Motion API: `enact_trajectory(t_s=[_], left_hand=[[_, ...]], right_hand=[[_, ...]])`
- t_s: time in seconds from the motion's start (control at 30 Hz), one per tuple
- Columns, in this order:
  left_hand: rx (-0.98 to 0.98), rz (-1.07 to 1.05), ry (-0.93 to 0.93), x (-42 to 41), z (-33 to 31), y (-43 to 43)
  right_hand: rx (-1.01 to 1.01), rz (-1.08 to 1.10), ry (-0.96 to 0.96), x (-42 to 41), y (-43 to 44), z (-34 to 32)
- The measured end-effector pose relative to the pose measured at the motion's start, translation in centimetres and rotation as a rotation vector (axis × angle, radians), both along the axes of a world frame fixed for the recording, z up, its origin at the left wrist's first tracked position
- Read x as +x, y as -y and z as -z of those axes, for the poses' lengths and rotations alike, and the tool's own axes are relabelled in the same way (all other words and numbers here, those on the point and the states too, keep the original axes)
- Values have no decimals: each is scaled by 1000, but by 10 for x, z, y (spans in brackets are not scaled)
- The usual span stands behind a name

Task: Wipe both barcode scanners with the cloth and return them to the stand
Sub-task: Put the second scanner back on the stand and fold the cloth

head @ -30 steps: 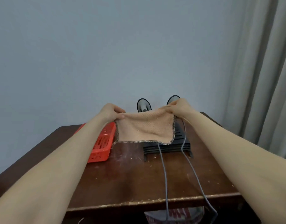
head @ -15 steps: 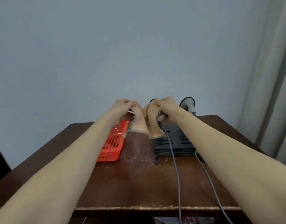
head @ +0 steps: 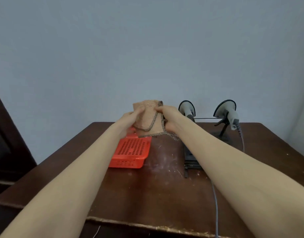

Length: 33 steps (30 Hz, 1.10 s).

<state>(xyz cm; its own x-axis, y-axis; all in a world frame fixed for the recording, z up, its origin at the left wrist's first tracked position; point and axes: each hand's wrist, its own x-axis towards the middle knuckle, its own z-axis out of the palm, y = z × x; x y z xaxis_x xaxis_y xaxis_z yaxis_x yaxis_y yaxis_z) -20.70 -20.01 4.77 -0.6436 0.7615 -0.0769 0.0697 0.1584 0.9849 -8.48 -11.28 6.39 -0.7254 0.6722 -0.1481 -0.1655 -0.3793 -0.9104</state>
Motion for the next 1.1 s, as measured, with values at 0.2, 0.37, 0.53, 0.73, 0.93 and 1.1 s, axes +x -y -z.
enact_trajectory(t_s=[0.2,0.37,0.53,0.73,0.93,1.1], left_hand=[[134,-178,-100,-34,14,4],[-11,-215,-292,-55,35,-2],[-70,-295,-278,-66,46,-12],[-462,-255,-656,-77,64,-8],[-711,50,-854,-73,78,-8],[-868,317,-759,-64,83,-9]], right_hand=[[341,79,213,-46,2,23],[506,164,299,-63,-1,46],[562,216,308,-74,-6,57],[681,196,536,-76,-13,67],[731,159,843,-73,-16,75],[680,66,837,-71,-7,81]])
